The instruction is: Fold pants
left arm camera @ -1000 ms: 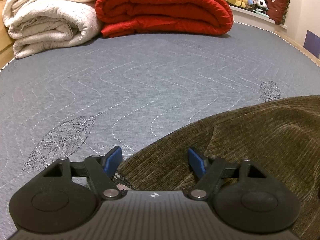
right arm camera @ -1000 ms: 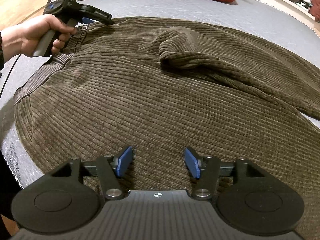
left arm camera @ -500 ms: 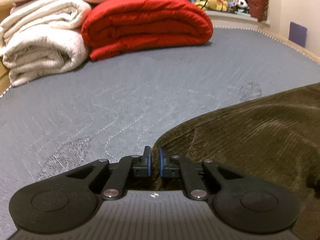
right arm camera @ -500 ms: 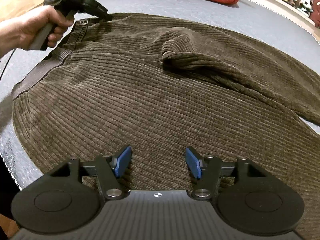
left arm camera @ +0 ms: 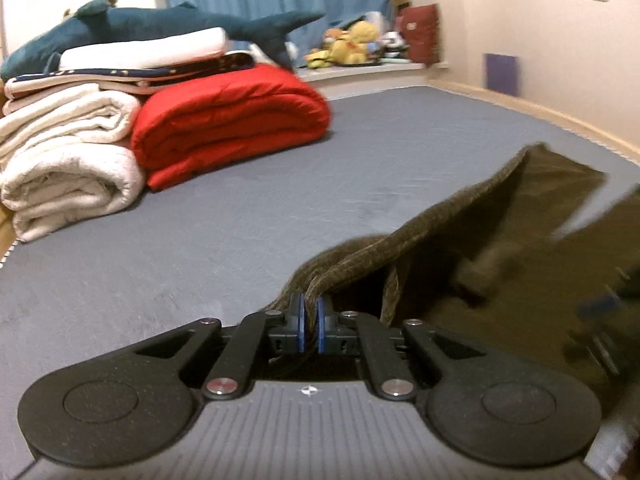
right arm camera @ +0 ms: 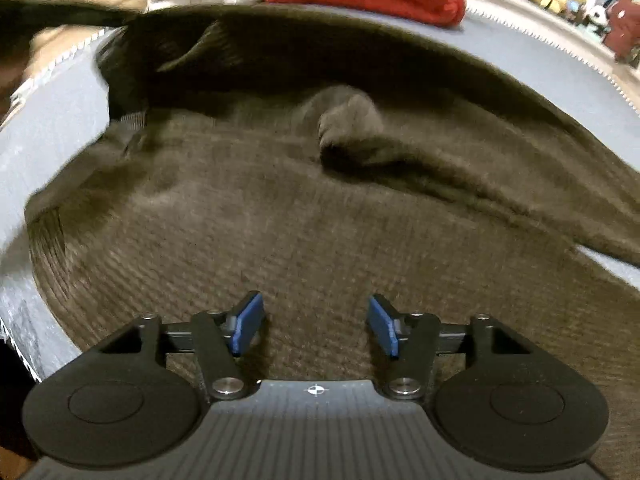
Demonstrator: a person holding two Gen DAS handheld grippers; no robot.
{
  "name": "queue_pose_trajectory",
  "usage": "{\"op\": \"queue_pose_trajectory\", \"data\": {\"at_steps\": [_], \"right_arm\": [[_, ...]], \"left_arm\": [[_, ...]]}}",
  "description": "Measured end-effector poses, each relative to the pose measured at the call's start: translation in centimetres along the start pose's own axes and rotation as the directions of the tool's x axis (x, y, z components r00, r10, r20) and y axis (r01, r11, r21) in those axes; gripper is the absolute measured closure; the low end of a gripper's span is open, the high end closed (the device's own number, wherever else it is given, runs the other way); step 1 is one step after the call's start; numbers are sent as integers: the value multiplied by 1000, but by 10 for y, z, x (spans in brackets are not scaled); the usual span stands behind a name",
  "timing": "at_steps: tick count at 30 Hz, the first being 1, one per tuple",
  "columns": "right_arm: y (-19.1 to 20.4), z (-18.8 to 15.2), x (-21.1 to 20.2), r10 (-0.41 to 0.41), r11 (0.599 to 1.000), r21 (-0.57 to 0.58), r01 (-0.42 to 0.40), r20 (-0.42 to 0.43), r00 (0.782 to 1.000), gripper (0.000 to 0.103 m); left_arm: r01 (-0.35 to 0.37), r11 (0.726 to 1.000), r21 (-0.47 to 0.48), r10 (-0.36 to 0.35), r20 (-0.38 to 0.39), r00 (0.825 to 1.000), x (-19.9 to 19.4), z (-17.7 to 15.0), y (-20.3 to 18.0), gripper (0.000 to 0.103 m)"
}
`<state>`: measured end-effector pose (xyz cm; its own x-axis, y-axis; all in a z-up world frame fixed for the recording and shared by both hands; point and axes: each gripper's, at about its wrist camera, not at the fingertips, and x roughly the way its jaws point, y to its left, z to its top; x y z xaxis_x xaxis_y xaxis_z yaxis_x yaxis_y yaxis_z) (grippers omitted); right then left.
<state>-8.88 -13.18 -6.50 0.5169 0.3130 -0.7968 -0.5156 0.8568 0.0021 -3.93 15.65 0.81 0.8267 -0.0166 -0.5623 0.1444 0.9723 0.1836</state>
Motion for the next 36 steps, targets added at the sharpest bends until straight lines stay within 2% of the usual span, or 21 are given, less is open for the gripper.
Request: {"op": "queue_pose_trajectory", "data": {"at_steps": [2,3,5,7,8,10,11,13,15,17,20,23,24,25,28,30,33,35,36], "right_arm": [[-10,1,-10,-29,998,65,25,57,998,47],[-16,0,-14,-55,994,102,47,79,995,47],[-29,0,-19,-100,981,176,81,101,990,47],[-46,0,-25,-129,960,264,94,118,985,47],[-57,1,-28,-144,945,312,99,123,982,47],[-81,3,-34,-174,898,428,103,130,976,47],[-96,4,-39,-180,865,494,91,135,974,47],[-125,6,-52,-182,791,609,46,164,970,47],[-150,9,-67,-209,742,670,18,206,956,47],[-173,15,-78,-249,712,702,28,215,944,46],[-213,24,-84,-304,660,750,31,229,925,48],[-255,24,-79,-345,597,802,-3,260,902,53],[-266,22,-75,-352,581,814,-14,266,897,53],[-279,19,-66,-347,566,824,-25,265,900,54],[-311,9,-39,-304,517,856,-22,207,930,57],[-325,12,-17,-258,517,854,-49,210,943,57],[-341,13,9,-257,507,861,-35,190,948,57],[-350,13,25,-235,492,869,-54,192,953,57],[-356,11,30,-227,487,872,-59,191,955,57]], "left_arm": [[43,998,44,-41,-38,998,-20,-19,-11,97],[72,994,78,-65,-82,994,-23,-31,-19,97],[128,979,161,-95,-202,975,-15,-56,-38,97],[142,951,275,-58,-291,955,-1,-76,-60,99],[146,936,319,-43,-309,950,2,-81,-68,97],[186,922,339,-80,-305,949,-1,-81,-74,94],[190,927,324,-101,-271,957,-7,-75,-73,90],[192,942,275,-141,-197,970,-18,-61,-65,60],[198,957,211,-176,-118,977,-27,-46,-59,53],[219,959,182,-207,-81,975,-28,-37,-59,53],[247,946,212,-238,-65,969,-25,-33,-76,59],[283,922,263,-269,-88,959,-14,-32,-98,74],[290,913,289,-272,-101,957,-11,-36,-108,82],[296,903,310,-274,-113,955,-10,-38,-117,86],[270,874,403,-238,-128,963,4,-44,-133,91],[257,859,443,-215,-144,966,15,-46,-140,91],[236,839,491,-177,-163,970,31,-52,-141,88],[242,817,524,-166,-187,968,43,-55,-145,83],[235,806,543,-156,-188,970,48,-57,-146,78]]}}
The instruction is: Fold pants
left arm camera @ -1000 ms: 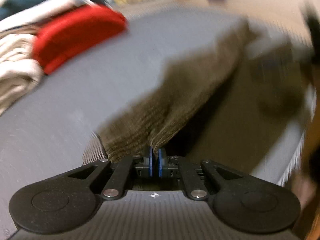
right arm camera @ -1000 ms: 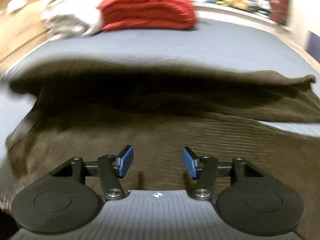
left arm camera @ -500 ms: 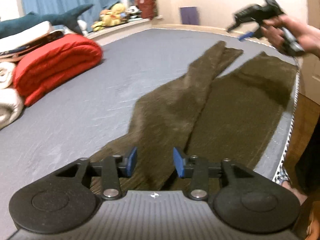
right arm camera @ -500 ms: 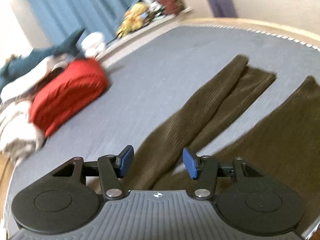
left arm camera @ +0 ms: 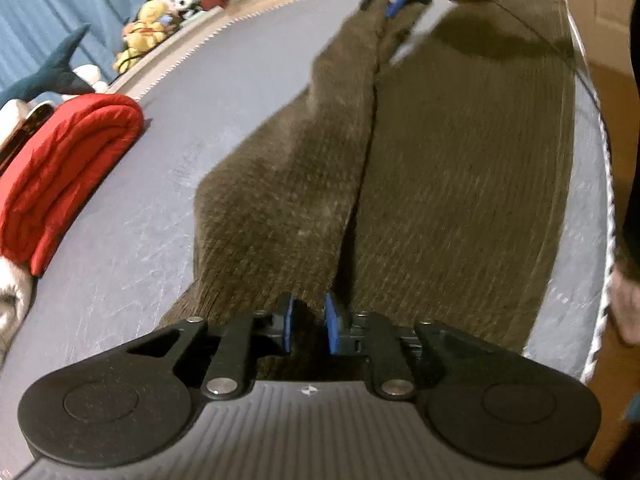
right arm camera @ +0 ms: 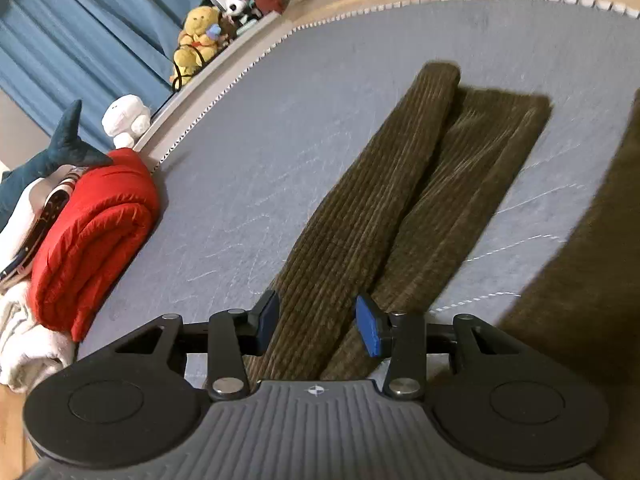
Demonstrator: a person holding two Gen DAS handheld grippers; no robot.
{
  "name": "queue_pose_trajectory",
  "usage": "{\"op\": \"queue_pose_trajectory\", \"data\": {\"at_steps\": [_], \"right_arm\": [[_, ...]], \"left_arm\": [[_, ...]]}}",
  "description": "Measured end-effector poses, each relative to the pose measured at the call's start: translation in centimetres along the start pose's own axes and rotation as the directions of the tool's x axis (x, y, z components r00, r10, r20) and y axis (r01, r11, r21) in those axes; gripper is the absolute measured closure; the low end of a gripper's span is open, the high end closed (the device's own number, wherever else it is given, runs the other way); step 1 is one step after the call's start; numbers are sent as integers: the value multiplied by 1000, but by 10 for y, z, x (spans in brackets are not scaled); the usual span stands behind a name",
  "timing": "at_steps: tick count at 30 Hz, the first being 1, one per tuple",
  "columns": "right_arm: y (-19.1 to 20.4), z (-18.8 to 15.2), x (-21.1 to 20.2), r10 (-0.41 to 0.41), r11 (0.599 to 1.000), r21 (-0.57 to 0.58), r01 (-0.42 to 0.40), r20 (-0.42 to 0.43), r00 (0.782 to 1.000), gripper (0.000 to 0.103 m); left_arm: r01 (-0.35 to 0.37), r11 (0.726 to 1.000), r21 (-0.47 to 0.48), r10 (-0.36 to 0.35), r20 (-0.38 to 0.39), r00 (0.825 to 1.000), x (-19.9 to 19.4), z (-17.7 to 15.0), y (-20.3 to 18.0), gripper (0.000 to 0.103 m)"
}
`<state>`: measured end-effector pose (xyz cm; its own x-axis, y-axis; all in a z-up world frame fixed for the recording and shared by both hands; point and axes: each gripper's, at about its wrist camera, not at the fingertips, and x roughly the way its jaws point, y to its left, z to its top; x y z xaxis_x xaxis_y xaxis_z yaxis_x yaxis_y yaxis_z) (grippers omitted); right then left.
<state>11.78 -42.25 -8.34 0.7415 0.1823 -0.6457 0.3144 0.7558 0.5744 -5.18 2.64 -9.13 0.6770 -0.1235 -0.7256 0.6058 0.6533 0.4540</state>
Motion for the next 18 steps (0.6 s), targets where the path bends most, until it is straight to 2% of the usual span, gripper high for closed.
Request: {"op": "queue_pose_trajectory", "data": {"at_steps": [1,3,7,11,12,13,15,18], "right_arm": [[-2,2,8,-11,1000,6,11,-1,1000,57],[-7,5,22,-36,999,25,36,-5,999,57],[-25,10,45,-58,994,89,60,-24,998,57],[-30,16,57,-22,994,108,24,-20,1000,57],[-30,18,58,-10,993,113,13,-21,1000,63],[-30,20,59,3,993,122,0,-22,1000,75],[-31,22,57,6,992,127,-3,-18,1000,89],[-28,26,42,24,992,127,-24,1,1000,94]], "left_arm": [[-11,1000,21,12,-6,1000,4,-1,0,71],[-30,998,47,31,-18,999,12,-2,0,67],[-63,995,79,67,-40,997,27,-2,5,67],[-73,992,107,80,-58,995,34,-5,6,70],[-78,991,110,85,-58,995,34,-5,8,77],[-83,991,106,90,-58,994,32,-4,10,82],[-88,993,78,92,-51,994,28,-2,16,87],[-89,996,27,90,-18,996,15,0,29,89]]}}
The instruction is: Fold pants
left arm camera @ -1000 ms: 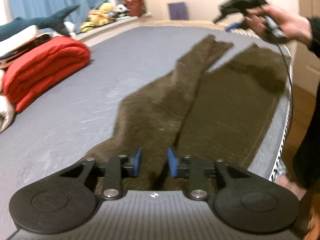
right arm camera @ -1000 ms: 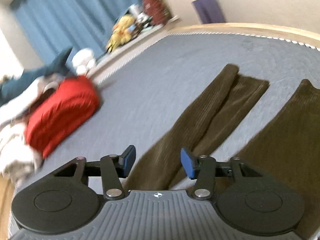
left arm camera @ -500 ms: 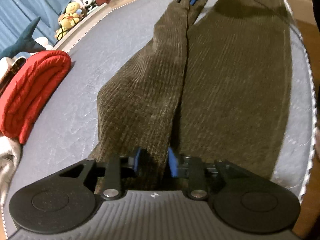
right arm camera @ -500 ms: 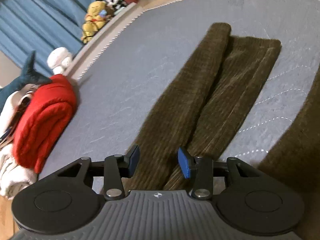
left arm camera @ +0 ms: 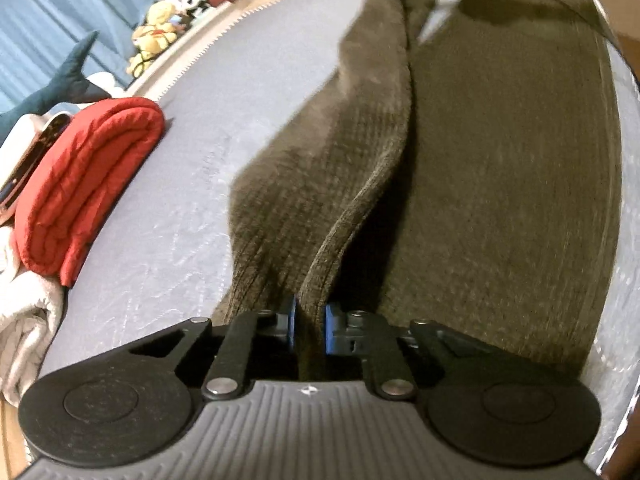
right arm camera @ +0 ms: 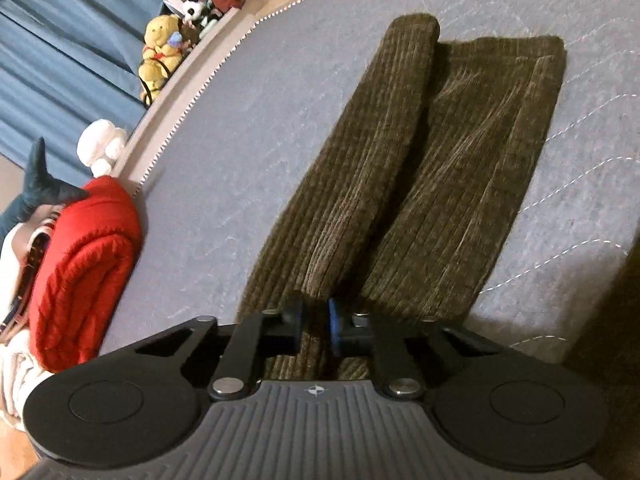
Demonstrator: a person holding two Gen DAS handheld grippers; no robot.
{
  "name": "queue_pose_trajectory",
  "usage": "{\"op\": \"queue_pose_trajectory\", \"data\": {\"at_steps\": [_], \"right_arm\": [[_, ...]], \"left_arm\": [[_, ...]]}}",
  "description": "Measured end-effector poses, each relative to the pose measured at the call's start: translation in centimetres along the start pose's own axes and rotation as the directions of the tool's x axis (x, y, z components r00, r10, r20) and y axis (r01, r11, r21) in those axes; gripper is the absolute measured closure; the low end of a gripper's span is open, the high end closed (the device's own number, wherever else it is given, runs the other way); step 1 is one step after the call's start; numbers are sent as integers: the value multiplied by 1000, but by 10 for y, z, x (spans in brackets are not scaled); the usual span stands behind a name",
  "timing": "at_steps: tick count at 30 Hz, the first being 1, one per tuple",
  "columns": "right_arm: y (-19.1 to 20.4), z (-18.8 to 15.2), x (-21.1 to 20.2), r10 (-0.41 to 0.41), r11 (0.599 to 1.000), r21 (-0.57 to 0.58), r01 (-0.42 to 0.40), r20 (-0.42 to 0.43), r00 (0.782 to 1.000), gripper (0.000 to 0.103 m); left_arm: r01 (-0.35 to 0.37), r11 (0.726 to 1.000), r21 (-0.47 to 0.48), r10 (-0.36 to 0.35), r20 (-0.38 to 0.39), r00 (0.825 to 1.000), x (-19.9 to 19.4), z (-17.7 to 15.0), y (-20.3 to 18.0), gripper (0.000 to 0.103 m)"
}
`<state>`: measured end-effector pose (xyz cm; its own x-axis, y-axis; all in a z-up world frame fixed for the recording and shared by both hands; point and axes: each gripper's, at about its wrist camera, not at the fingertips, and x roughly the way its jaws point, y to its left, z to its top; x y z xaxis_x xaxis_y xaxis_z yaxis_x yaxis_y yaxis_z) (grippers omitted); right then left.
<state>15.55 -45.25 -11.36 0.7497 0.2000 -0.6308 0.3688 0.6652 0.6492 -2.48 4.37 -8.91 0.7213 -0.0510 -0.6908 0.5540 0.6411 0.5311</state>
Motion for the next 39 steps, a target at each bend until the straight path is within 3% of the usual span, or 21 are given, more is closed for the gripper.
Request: {"op": "queue_pose_trajectory", "data": {"at_steps": [6,9,11,13,14,15,17,19,22,24,25,26,28,30,32,34,35,37,39], "right_arm": [[11,16,-75,49,995,-91,-44,55,997,95],[16,10,-133,21,986,-167,-9,68,997,96],[16,-8,-177,-41,976,-209,54,65,997,96],[10,-35,-215,-112,965,-232,122,54,992,96],[4,-49,-230,-156,959,-232,160,38,987,96],[-5,-61,-242,-182,959,-219,182,19,983,95],[-28,-75,-251,-219,960,-184,209,-36,975,91],[-59,-78,-254,-239,966,-113,233,-46,970,90],[-92,-50,-264,-251,968,25,250,69,966,89],[-107,-23,-269,-241,970,87,228,176,955,79],[-116,-10,-271,-240,969,116,218,223,945,73],[-124,-1,-269,-244,967,134,216,251,937,72],[-144,14,-260,-263,960,171,224,265,927,72],[-163,20,-247,-273,954,198,226,256,927,72],[-181,21,-233,-273,949,219,227,211,939,72],[-194,20,-214,-249,947,247,206,158,956,72],[-196,20,-206,-250,946,244,211,140,958,72],[-193,21,-193,-254,952,207,224,132,958,72],[-186,21,-181,-260,960,139,243,122,958,72]], "left_arm": [[-10,999,-45,15,101,995,-41,-3,28,90],[16,998,-68,-6,148,989,-73,-16,42,90],[70,995,-67,-57,173,983,-92,-26,45,90],[200,978,-61,-190,145,971,-96,-37,44,86],[279,959,-49,-272,110,956,-94,-42,41,85],[310,950,-23,-307,93,947,-93,-45,36,81],[333,943,6,-332,110,937,-98,-45,33,80],[345,935,-76,-324,207,923,-107,-36,50,63],[350,901,-258,-246,361,899,-122,-20,86,40],[324,854,-406,-160,386,908,-123,-4,107,34],[305,825,-476,-127,369,921,-121,4,117,30],[272,784,-558,-85,337,938,-116,11,127,30],[247,699,-672,-56,292,955,-104,19,141,30],[290,617,-732,-54,328,943,-95,18,147,30],[326,565,-758,-53,362,931,-81,10,141,31],[286,553,-783,-76,294,953,-65,5,135,35],[265,570,-778,-78,270,960,-59,9,130,35],[254,605,-755,-67,269,961,-54,15,128,35],[250,598,-761,-58,270,961,-51,16,135,35]]}}
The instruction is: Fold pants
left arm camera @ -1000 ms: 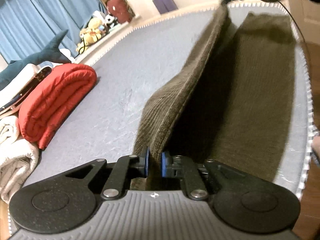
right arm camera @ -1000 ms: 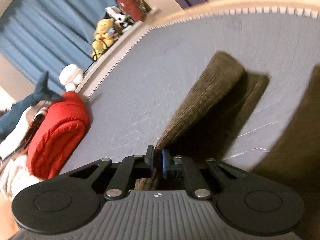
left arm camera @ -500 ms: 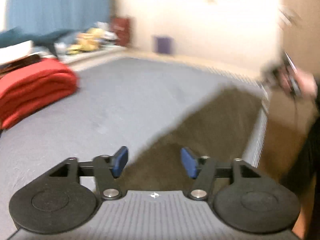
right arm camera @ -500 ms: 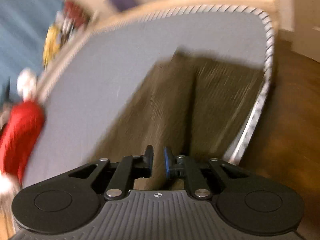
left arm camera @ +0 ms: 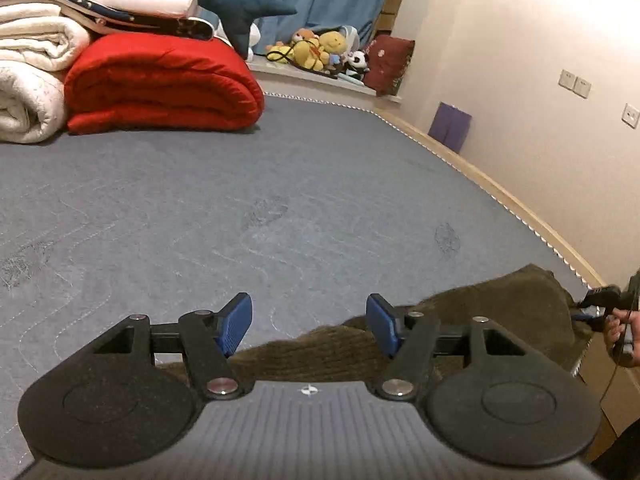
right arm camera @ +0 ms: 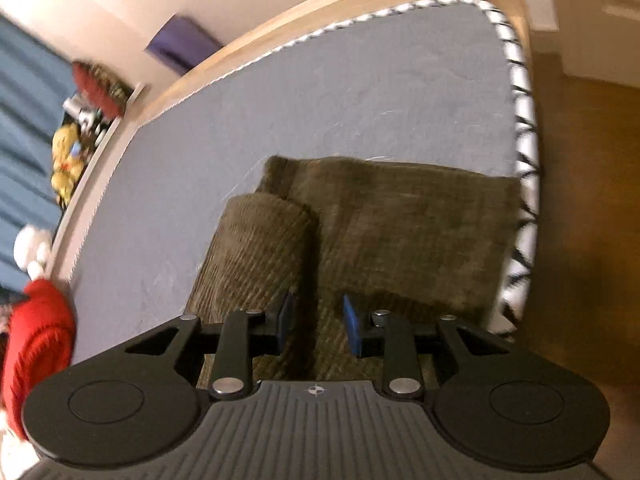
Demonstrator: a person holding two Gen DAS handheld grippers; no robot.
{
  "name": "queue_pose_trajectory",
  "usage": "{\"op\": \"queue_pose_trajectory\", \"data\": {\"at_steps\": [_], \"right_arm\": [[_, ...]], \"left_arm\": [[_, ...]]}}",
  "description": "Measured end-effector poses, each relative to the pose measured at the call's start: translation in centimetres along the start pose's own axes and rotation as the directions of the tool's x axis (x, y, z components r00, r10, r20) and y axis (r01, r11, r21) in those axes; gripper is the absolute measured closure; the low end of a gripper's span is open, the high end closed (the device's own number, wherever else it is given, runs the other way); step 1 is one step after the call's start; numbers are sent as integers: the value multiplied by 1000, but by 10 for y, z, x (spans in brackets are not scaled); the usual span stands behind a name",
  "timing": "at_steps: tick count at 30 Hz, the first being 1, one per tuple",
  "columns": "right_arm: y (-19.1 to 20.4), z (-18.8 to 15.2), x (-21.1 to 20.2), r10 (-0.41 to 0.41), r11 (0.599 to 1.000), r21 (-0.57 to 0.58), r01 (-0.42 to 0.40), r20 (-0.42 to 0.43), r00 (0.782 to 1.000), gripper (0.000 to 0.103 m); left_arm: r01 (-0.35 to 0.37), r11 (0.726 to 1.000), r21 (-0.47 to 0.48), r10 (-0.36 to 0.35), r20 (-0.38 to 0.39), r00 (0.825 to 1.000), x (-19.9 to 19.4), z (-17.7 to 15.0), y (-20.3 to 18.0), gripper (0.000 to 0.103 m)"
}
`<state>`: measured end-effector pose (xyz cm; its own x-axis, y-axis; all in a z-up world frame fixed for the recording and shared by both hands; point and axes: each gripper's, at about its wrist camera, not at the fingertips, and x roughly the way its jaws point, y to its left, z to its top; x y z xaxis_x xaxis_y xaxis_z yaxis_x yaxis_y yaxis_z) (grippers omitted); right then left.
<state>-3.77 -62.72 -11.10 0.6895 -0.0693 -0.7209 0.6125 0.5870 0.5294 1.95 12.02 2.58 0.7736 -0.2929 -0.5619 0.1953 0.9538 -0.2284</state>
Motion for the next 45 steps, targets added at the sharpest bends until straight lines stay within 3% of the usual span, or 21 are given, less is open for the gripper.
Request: {"op": "queue_pose_trajectory", "data": {"at_steps": [5,7,8,9,11,13,14,16,19,22,24,29,31,33,34,35,36,39,42,44,45], "right_arm": [[25,-10,19,-70,992,-101,69,-9,998,73],[36,-13,20,-54,992,-112,53,-4,999,90],[42,-14,21,-36,994,-104,36,-3,999,90],[48,-14,20,-11,994,-105,11,3,1000,97],[66,-14,14,147,980,-142,-141,34,989,102],[96,-18,-3,377,892,-276,-357,21,926,101],[106,-21,-11,423,858,-327,-395,16,906,101],[110,-21,-15,372,881,-332,-337,46,927,101],[79,-9,-14,127,985,-132,-112,113,985,95],[47,-3,-9,-78,997,-19,80,85,993,95],[32,-5,-3,-129,992,-1,129,47,991,95],[48,-25,21,-177,962,-207,180,30,984,95],[60,-30,23,-140,955,-257,146,42,989,95],[75,-30,19,76,957,-279,-77,-16,997,95],[80,-28,16,233,931,-272,-242,-64,970,95],[88,-27,8,377,880,-275,-387,-89,922,96],[92,-26,-1,415,861,-295,-414,-64,908,96],[83,-18,-2,319,922,-231,-310,1,948,95],[62,-17,6,106,984,-145,-103,11,994,92],[52,-18,7,76,991,-111,-74,13,997,79],[49,-19,7,88,991,-105,-87,5,996,67]], "left_arm": [[51,998,-45,-50,19,999,-1,1,8,34],[50,998,-42,-49,11,999,-6,-3,10,34],[47,998,-34,-47,4,999,-4,-4,8,33],[47,998,-28,-48,-1,999,-3,-4,7,33],[43,999,-23,-43,-10,999,-1,-8,7,33],[33,999,-24,-34,-12,999,-2,-10,10,33],[25,999,-30,-25,-10,1000,-1,-10,11,33],[21,999,-41,-21,-10,1000,-2,-9,14,33],[13,999,-39,-13,-16,1000,-3,-11,15,32],[8,1000,-21,-8,-26,1000,-2,-14,14,32],[8,1000,-18,-9,-33,999,0,-15,14,32],[21,999,-26,-22,-33,999,2,-14,10,32],[25,1000,-18,-25,-32,999,2,-14,7,32],[25,1000,-9,-26,-30,999,1,-16,6,32],[23,1000,-7,-23,-28,999,0,-16,6,32],[17,1000,-10,-17,-26,1000,0,-16,8,32],[11,1000,-20,-11,-25,1000,-1,-17,10,32],[-5,999,-39,4,-29,1000,-1,-18,17,32],[-17,999,-49,16,-35,999,-1,-18,22,32],[-14,999,-49,12,-33,999,-2,-17,22,32],[-12,999,-44,10,-32,999,-2,-17,21,32]]}}
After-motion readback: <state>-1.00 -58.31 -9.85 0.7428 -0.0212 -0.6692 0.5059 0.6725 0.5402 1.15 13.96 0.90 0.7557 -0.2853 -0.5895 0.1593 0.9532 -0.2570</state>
